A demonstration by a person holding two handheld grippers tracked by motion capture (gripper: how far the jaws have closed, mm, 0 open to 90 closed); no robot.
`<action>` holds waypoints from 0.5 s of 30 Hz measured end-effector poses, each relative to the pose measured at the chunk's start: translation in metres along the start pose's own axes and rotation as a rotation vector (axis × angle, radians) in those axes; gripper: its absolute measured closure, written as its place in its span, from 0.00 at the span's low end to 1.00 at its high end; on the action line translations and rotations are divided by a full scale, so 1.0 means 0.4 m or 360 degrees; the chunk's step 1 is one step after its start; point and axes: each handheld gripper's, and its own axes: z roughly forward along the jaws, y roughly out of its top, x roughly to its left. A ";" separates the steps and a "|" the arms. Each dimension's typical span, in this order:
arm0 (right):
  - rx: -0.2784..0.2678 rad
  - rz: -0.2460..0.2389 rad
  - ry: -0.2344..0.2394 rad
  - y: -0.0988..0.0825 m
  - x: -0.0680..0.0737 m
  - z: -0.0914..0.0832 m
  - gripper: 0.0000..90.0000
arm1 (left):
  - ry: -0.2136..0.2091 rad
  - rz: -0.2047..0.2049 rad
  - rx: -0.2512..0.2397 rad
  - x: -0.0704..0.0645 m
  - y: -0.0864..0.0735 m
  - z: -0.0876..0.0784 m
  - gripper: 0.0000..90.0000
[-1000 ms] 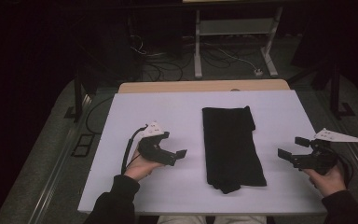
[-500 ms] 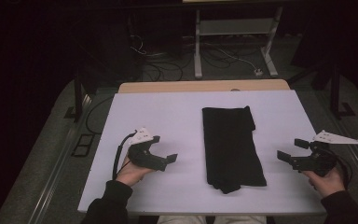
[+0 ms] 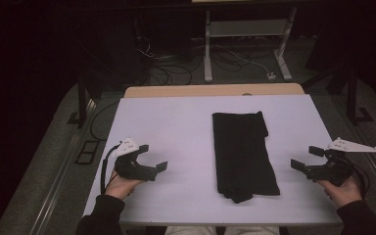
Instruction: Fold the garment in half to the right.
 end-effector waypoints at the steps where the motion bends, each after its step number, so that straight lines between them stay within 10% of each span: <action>1: -0.0002 -0.0005 -0.0001 0.000 0.001 0.000 0.00 | 0.0007 0.0000 -0.0002 0.001 -0.002 -0.004 0.00; 15: 0.0000 -0.0015 0.0000 -0.003 -0.001 -0.002 0.00 | 0.0127 -0.0036 -0.0039 0.051 -0.059 -0.073 0.00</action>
